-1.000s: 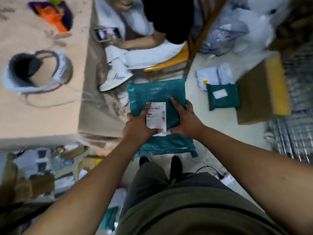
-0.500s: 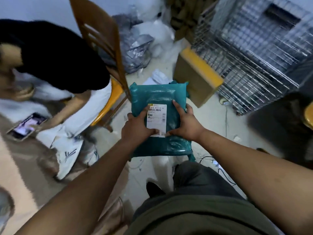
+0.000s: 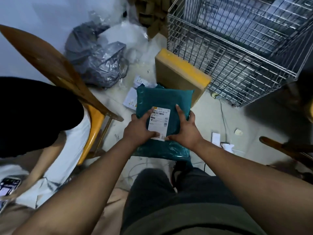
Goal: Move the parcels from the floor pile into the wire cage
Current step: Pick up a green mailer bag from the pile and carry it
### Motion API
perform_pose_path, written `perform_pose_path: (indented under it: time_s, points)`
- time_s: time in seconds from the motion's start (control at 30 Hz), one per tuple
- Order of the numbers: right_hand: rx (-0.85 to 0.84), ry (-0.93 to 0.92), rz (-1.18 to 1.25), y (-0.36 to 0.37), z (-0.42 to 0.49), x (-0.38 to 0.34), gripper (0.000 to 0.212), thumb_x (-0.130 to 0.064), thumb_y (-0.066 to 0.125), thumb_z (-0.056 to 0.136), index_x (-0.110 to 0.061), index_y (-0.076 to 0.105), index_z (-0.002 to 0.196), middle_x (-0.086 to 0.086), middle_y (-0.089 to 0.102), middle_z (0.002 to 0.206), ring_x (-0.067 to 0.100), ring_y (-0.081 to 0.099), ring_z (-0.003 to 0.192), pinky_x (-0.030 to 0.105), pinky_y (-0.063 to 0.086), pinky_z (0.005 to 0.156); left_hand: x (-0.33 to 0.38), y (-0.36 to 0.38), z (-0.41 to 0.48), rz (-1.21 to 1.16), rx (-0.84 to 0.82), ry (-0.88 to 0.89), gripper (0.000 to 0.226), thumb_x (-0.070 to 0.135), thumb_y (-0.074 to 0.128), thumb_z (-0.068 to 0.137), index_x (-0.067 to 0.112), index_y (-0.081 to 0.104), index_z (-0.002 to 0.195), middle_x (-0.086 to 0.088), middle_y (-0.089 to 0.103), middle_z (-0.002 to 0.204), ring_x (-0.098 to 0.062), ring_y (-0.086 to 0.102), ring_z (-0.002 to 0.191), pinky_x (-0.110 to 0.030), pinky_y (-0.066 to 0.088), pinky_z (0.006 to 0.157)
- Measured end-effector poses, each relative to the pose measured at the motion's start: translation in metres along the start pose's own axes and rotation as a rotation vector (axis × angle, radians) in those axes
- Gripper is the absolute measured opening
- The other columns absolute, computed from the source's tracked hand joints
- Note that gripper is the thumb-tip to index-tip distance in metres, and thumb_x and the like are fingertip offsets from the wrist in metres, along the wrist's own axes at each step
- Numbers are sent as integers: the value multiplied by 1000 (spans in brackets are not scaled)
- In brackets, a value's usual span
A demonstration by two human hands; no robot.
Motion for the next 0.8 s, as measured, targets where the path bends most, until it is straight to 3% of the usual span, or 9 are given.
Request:
perform_pose_path:
  time_s: [0.3, 0.4, 0.5, 0.63, 0.8]
  points:
    - [64, 84, 83, -10, 104, -6, 142, -43, 96, 59, -45, -4, 159, 7, 0, 157, 39, 33, 145, 42, 31, 121, 11, -43, 120, 54, -76, 70, 109, 55, 86, 71, 66, 13, 151, -14, 37, 141, -38, 56, 125, -43, 47, 109]
    - [91, 135, 101, -7, 145, -5, 141, -44, 96, 58, -46, -3, 159, 8, -3, 159, 40, 30, 146, 45, 32, 121, 7, -52, 170, 83, -101, 103, 109, 54, 85, 71, 66, 12, 151, -13, 37, 140, -38, 56, 124, -43, 47, 108]
    - [139, 203, 121, -4, 185, -1, 140, -43, 96, 58, -44, -1, 160, 12, -6, 162, 39, 27, 148, 40, 29, 120, 9, -56, 220, 125, -122, 146, 110, 54, 85, 71, 66, 11, 151, -13, 38, 136, -39, 58, 120, -42, 48, 103]
    - [171, 304, 147, 20, 228, 16, 138, -43, 95, 61, -45, -2, 160, 10, -4, 161, 39, 31, 146, 39, 32, 118, 4, -47, 279, 225, -153, 175, 115, 52, 85, 71, 63, 6, 152, -17, 36, 134, -45, 58, 113, -51, 52, 99]
    - [224, 366, 173, 62, 292, 56, 137, -42, 94, 62, -52, -4, 156, 7, -7, 162, 40, 31, 147, 42, 31, 119, -20, -14, 365, 266, -211, 209, 117, 49, 86, 72, 63, 4, 153, -18, 33, 140, -44, 57, 116, -52, 51, 102]
Point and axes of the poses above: each hand's wrist, its own z-axis towards the middle knuckle, its own y-axis out of the palm, x = y × z, the point moved 8 cm from there along z, towards the middle knuckle
